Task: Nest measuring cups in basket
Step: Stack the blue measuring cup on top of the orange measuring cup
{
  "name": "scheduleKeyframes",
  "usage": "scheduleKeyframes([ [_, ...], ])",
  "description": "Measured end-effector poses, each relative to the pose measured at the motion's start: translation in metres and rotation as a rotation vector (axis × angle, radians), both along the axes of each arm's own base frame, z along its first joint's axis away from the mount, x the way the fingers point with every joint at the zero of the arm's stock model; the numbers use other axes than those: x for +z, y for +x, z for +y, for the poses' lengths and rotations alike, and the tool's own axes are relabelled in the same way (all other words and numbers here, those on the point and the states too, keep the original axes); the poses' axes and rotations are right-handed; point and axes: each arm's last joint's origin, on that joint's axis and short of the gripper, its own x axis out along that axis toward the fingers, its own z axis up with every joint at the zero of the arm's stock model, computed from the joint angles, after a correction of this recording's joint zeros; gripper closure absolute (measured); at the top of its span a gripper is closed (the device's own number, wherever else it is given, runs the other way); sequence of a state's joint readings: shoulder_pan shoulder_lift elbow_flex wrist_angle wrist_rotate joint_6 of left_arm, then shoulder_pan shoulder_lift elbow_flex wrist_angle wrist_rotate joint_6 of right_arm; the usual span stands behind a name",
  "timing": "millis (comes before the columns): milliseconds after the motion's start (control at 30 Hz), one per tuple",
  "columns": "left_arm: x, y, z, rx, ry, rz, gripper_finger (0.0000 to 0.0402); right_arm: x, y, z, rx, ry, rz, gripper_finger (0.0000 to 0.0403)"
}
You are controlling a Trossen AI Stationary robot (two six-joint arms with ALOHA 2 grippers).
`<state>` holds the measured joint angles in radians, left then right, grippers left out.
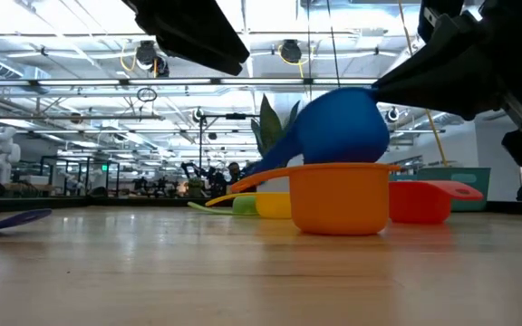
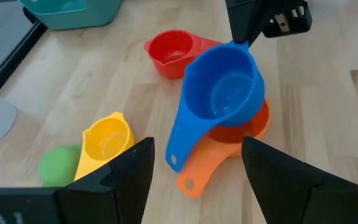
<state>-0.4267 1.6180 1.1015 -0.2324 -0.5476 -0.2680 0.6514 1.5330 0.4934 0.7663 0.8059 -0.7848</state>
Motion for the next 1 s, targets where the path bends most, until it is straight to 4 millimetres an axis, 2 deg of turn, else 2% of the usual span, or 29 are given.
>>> scheduleKeyframes([
  [600, -0.0003, -0.0001, 0.0, -0.001, 0.0, 0.002, 0.0158, -0.0001, -0.0006, 0.0018, -0.025, 0.214, -0.031, 0.0291],
  [833, -0.0008, -0.0004, -0.0019, -0.041, -0.027, 0.018, 0.0158, 0.0005, -0.0006, -0.0008, -0.155, 0.452, -0.109, 0.029],
  [1000, -0.001, -0.0007, -0.003, -0.07, 0.003, 0.026, 0.0158, -0.0013, -0.0004, 0.0005, -0.144, 0.647, -0.098, 0.0309],
])
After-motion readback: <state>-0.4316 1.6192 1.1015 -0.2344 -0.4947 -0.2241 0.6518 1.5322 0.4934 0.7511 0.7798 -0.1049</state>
